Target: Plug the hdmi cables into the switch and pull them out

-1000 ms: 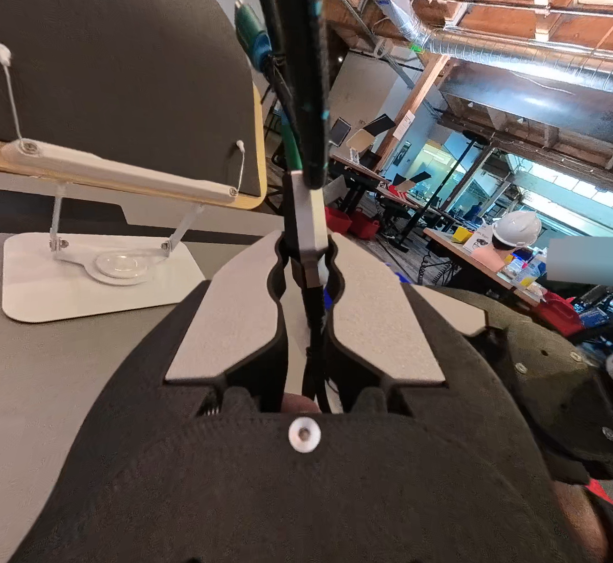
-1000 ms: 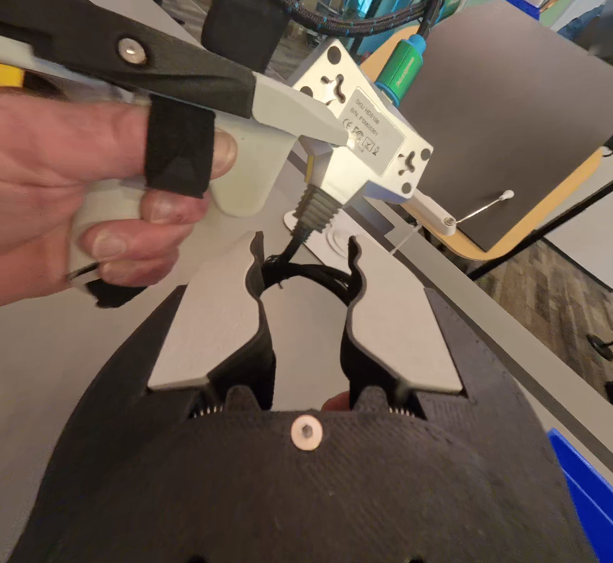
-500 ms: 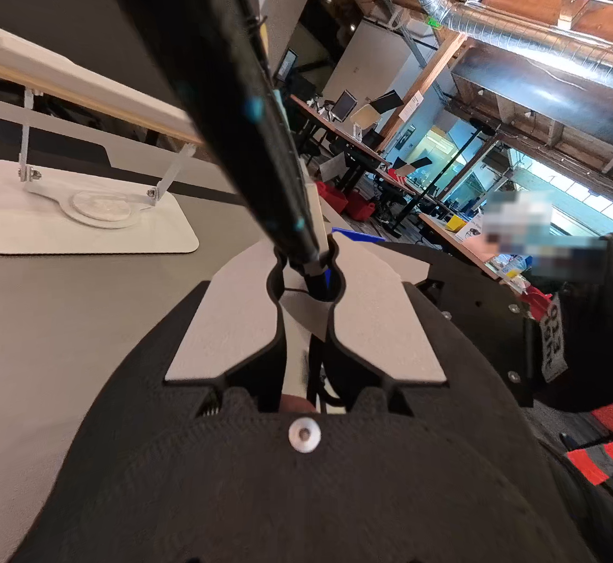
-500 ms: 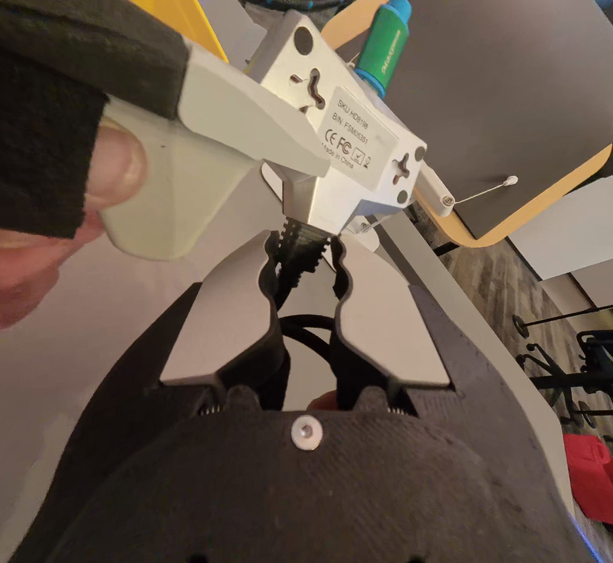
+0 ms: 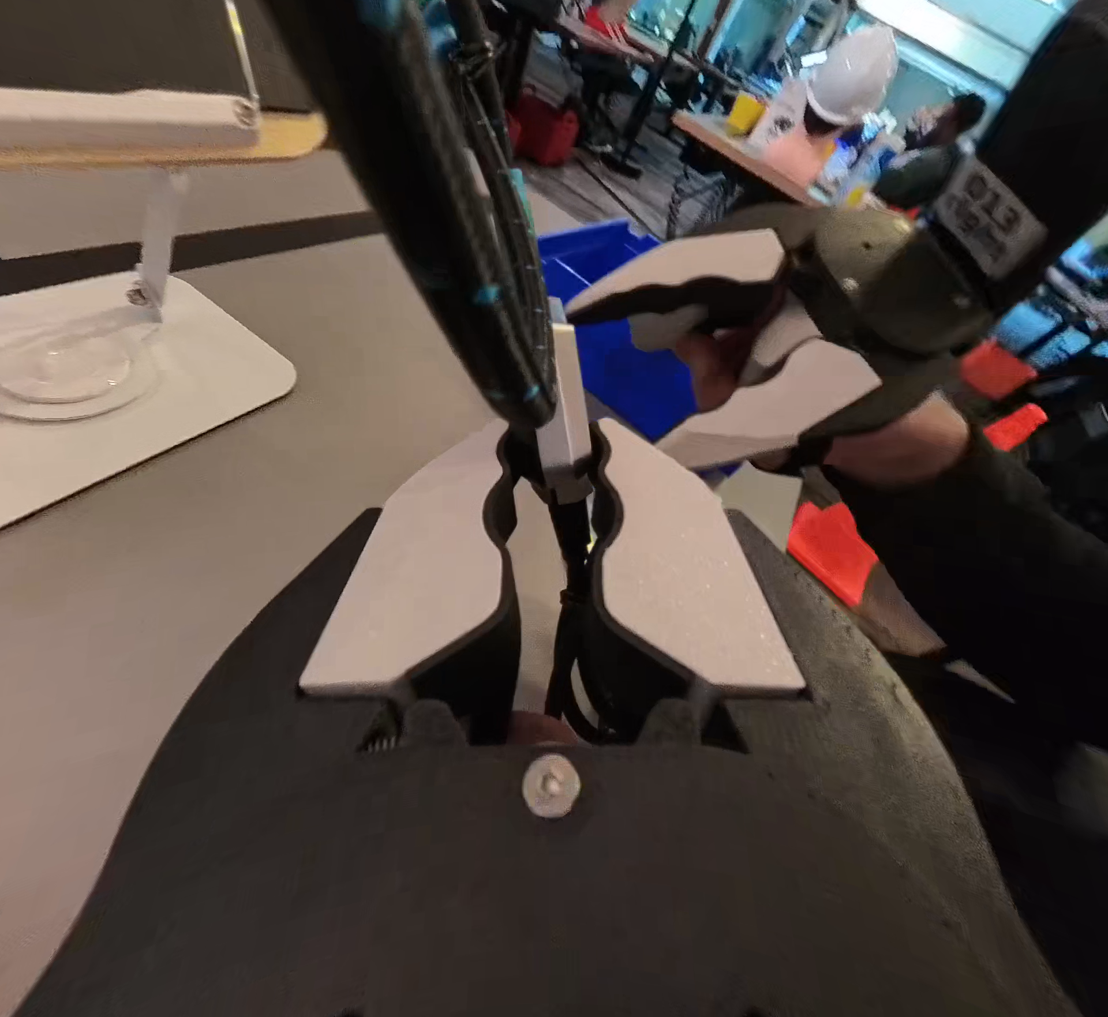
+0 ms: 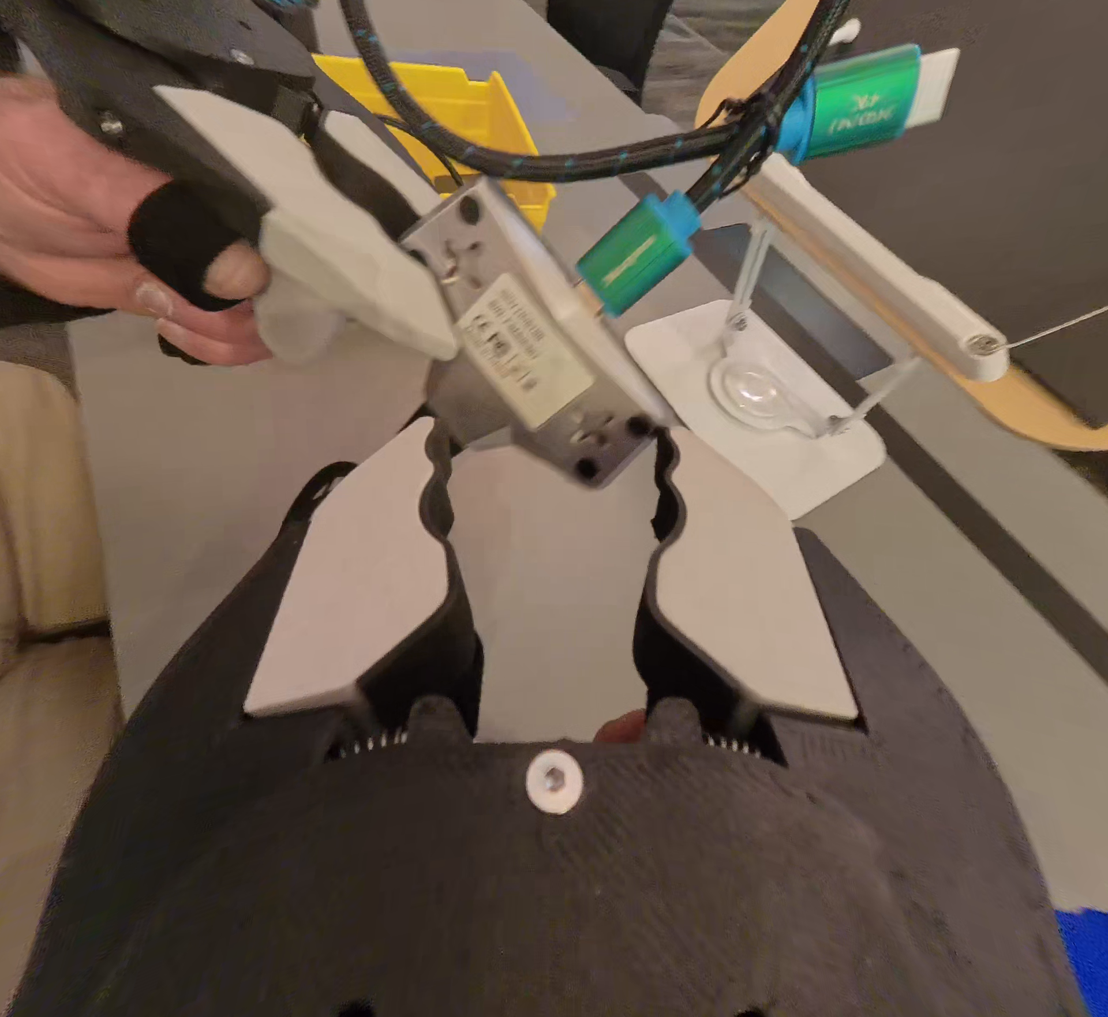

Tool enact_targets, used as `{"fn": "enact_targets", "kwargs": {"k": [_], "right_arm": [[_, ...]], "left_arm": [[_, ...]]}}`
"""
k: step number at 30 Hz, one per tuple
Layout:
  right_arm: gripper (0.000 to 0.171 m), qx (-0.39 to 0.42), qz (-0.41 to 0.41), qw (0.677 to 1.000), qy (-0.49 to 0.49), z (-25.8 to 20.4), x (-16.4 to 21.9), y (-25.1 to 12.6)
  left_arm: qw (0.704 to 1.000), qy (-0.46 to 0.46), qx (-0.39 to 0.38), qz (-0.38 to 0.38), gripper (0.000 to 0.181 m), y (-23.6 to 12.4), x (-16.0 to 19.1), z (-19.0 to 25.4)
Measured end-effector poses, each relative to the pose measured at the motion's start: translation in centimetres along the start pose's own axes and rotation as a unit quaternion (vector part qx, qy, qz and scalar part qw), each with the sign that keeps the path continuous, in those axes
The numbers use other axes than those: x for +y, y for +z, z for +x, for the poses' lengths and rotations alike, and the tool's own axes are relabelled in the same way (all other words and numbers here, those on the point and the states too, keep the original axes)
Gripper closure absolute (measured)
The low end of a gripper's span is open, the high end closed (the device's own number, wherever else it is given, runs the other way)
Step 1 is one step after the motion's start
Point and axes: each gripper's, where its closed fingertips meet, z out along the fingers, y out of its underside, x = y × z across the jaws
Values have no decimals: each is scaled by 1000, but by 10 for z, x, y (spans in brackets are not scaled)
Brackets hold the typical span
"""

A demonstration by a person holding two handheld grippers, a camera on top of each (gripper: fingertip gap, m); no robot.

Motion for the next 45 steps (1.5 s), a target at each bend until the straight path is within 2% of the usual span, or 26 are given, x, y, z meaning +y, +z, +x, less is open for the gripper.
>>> {"fn": "enact_targets", "kwargs": {"k": [2, 4, 7, 11, 16, 20, 24, 27, 29, 32, 37, 39, 41, 44, 45], "right_arm": [[119, -50, 5, 998, 36, 1, 3, 5], [118, -138, 24, 986, 88, -9, 3, 5], [137, -255, 72, 950, 167, -24, -4, 0], [149, -267, 91, 934, 221, -23, 2, 1], [152, -221, 122, 920, 299, -12, 7, 8], [152, -197, 158, 892, 376, 2, 13, 7], [152, -172, 178, 876, 414, 9, 16, 7], [152, -161, 183, 870, 428, 7, 14, 8], [152, -156, 184, 866, 439, 5, 13, 9], [152, -149, 189, 858, 453, 3, 13, 11], [151, -133, 208, 844, 476, 8, 13, 12], [151, -127, 216, 839, 484, 9, 12, 12], [151, -115, 225, 834, 491, 12, 11, 12], [151, -113, 227, 824, 507, 14, 13, 13], [151, -117, 226, 820, 513, 12, 13, 14]], "left_arm": [[998, 27, 40, -34, 160, 0, 3, 12], [995, 35, 71, -62, 160, -2, 6, 18], [986, 24, 135, -91, 160, -5, 12, 27], [986, 18, 137, -95, 159, -1, 15, 14], [993, 95, 42, -61, 146, 8, 8, -13], [980, 196, -31, -28, 129, 2, -1, -16], [937, 324, -93, -86, 116, 8, 20, -14], [912, 363, -137, -136, 110, 16, 34, -23], [898, 380, -151, -160, 118, 19, 40, -27], [873, 421, -168, -179, 140, 25, 47, -29], [818, 496, -240, -164, 148, 23, 37, -39], [780, 542, -275, -151, 149, 21, 31, -41], [755, 571, -297, -127, 151, 20, 25, -42], [673, 648, -346, -85, 122, 18, 11, -35], [656, 665, -347, -84, 120, 19, 11, -33]]}}
